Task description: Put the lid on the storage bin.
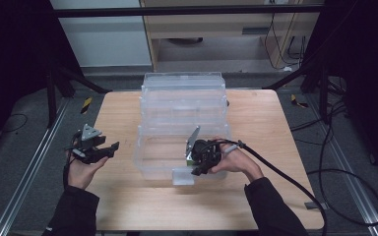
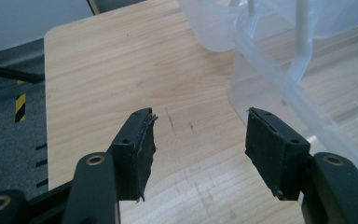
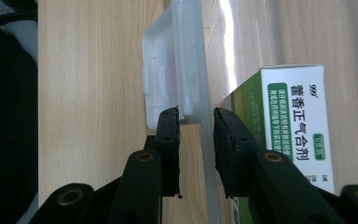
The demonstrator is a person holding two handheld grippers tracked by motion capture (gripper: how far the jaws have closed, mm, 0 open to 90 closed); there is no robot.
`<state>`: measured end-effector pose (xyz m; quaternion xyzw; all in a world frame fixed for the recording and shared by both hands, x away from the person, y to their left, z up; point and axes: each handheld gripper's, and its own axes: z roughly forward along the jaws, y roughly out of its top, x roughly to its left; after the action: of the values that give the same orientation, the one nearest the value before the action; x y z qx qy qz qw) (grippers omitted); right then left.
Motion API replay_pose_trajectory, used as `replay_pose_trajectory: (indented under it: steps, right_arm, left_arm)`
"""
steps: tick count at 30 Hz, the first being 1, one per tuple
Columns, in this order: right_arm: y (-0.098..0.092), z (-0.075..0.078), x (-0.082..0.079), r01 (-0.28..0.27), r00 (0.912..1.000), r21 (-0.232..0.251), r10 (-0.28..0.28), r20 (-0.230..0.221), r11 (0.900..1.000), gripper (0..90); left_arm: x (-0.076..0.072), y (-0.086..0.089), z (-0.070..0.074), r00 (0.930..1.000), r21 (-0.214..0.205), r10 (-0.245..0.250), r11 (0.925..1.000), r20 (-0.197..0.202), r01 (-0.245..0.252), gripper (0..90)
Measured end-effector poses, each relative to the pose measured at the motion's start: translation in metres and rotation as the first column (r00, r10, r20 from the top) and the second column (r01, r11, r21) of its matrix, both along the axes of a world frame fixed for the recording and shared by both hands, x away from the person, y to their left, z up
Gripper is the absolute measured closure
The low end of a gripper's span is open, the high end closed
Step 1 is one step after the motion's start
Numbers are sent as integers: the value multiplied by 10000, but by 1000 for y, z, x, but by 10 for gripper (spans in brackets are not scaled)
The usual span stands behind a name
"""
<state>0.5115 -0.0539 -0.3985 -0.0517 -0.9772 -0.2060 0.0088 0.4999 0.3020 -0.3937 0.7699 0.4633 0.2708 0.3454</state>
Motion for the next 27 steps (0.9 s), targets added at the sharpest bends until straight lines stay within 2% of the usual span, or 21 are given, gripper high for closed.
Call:
replay_pose_trajectory:
  steps: [7, 10, 14, 20, 27]
  right_arm:
    - [0, 0, 0, -155, 9999, 8, 155, 75, 9999, 722]
    - [0, 0, 0, -205, 9998, 12, 205, 82, 9998, 723]
    - [-1, 0, 0, -226, 9997, 13, 226, 75, 9997, 724]
    - [-1, 0, 0, -241, 9997, 23, 240, 79, 9997, 724]
    - [-1, -1, 0, -293, 9995, 65, 293, 127, 9995, 724]
  left_arm:
    - [14, -13, 21, 9969, 1, -741, 9972, 279, 741, 408]
    - [22, -18, 30, 9936, 83, -1066, 9943, 380, 1064, 405]
    - [33, -26, 41, 9856, 273, -1626, 9865, 465, 1615, 399]
    - [48, -37, 56, 9679, 512, -2467, 9684, 490, 2442, 394]
    - [58, -48, 69, 9389, 684, -3389, 9398, 604, 3348, 393]
